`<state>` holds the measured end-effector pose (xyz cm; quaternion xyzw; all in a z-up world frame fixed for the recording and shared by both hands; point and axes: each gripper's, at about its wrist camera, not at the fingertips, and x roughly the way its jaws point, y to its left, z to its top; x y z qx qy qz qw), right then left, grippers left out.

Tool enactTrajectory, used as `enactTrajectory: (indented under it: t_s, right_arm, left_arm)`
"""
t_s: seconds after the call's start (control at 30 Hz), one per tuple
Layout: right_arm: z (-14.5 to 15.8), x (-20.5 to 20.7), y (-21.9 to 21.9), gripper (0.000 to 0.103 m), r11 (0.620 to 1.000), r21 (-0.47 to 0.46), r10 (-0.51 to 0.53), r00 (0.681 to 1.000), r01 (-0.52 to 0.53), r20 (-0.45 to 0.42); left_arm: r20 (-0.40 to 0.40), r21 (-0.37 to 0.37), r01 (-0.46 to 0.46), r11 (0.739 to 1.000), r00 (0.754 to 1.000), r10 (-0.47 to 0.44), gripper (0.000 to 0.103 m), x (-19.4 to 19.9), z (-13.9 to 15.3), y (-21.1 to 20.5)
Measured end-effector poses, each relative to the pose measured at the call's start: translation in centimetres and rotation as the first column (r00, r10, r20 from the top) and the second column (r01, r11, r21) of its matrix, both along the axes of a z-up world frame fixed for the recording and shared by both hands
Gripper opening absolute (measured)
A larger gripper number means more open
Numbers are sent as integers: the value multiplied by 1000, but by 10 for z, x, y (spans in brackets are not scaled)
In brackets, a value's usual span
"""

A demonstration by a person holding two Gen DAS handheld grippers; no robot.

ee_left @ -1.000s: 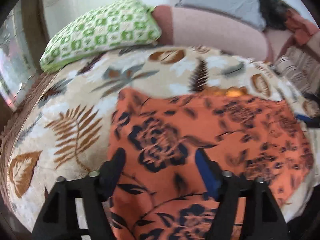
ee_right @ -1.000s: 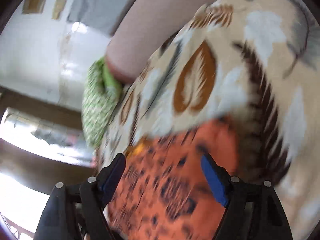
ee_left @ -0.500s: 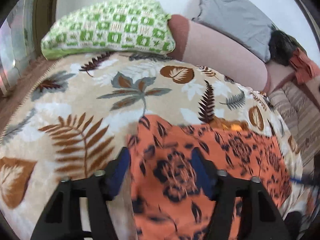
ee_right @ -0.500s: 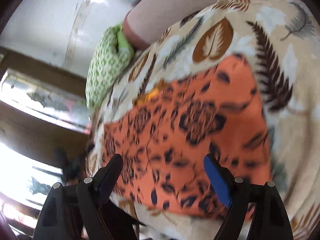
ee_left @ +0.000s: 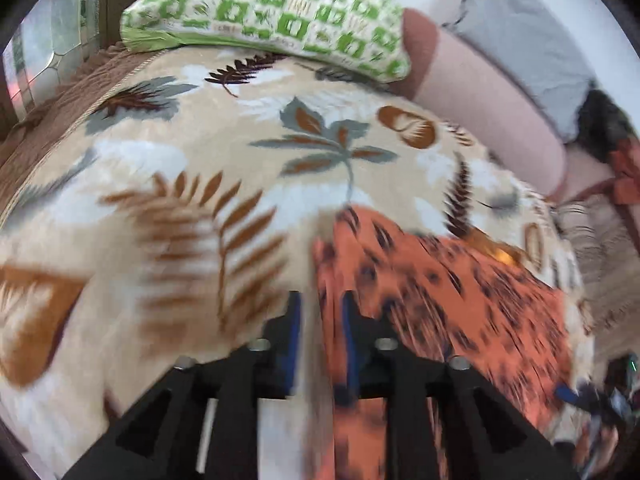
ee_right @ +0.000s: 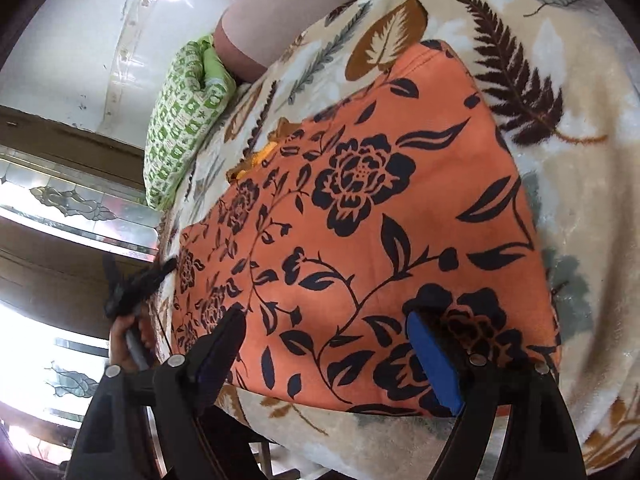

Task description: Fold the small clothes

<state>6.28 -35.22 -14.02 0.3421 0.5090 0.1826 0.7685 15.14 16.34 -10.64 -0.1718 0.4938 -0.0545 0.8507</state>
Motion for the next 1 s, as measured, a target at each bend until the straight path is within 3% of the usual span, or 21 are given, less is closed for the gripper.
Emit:
enactTrajectory:
  t_s: [0.2, 0.23, 0.27, 0.3, 0.37, 0.43, 0.57, 0.67, 0.8, 0.87, 0.9, 0.93, 0.97, 1.0]
  right_arm:
    - [5, -12, 2, 85, 1000, 21, -14, 1000, 14, 25]
    - [6, -14, 4, 85, 1000, 22, -11, 1000, 10, 28]
    - [7, -16, 5, 85, 1000, 25, -8, 999, 7, 34]
    - [7, -18, 6, 85, 1000, 25, -7, 999, 6, 37]
    - [5, -21, 6, 85, 1000, 19, -12, 999, 11, 30]
    - [2, -24, 2, 85, 1000, 5, -20, 1000, 20, 14]
    - [-6, -32, -12, 85, 998, 38, -57, 998, 57, -12]
    - [14, -38, -23, 85, 994, 64, -90, 995, 87, 44]
    - [16, -38, -32, 90, 977, 181, -130, 989, 116, 69]
    - [-7, -34, -31, 91, 970, 214, -119, 993, 115, 1]
    - [-28, -33, -32, 91, 972, 188, -128, 990, 137, -64]
    - [-34, -36, -38, 88, 956, 235, -164, 984, 176, -68]
    - [-33, -40, -45, 88, 930, 292, -211, 975, 223, -71]
    - [-27, -42, -48, 88, 927, 287, -227, 971, 240, -80]
  left_arm:
    - [-26, -30, 114, 993, 993, -114, 36, -90, 6, -31]
    - [-55, -16, 112, 994, 992, -112, 30, -99, -4, -38]
    - [-106, -2, 109, 994, 988, -109, 6, -100, -17, -42]
    - [-127, -1, 91, 996, 988, -90, 5, -101, -25, -41]
    - [-131, -84, 6, 996, 991, -17, 5, -107, -28, -31]
    - [-125, -86, -24, 996, 992, 13, 4, -112, -22, -27]
    - [-127, -87, -12, 996, 992, 1, 7, -115, -22, -28]
    - [-53, -8, -16, 1000, 998, 15, 11, -113, 9, -33]
    - [74, 30, 35, 999, 997, -37, 38, -112, 45, -56]
    - [114, 43, 85, 995, 989, -89, 38, -105, 49, -75]
    - [105, 49, 97, 994, 989, -102, 38, -101, 45, -81]
    - [60, 46, 104, 993, 992, -107, 38, -95, 34, -86]
    - [-1, 49, 104, 993, 995, -104, 38, -88, 20, -88]
    - [-67, 62, 92, 994, 994, -88, 38, -84, 4, -89]
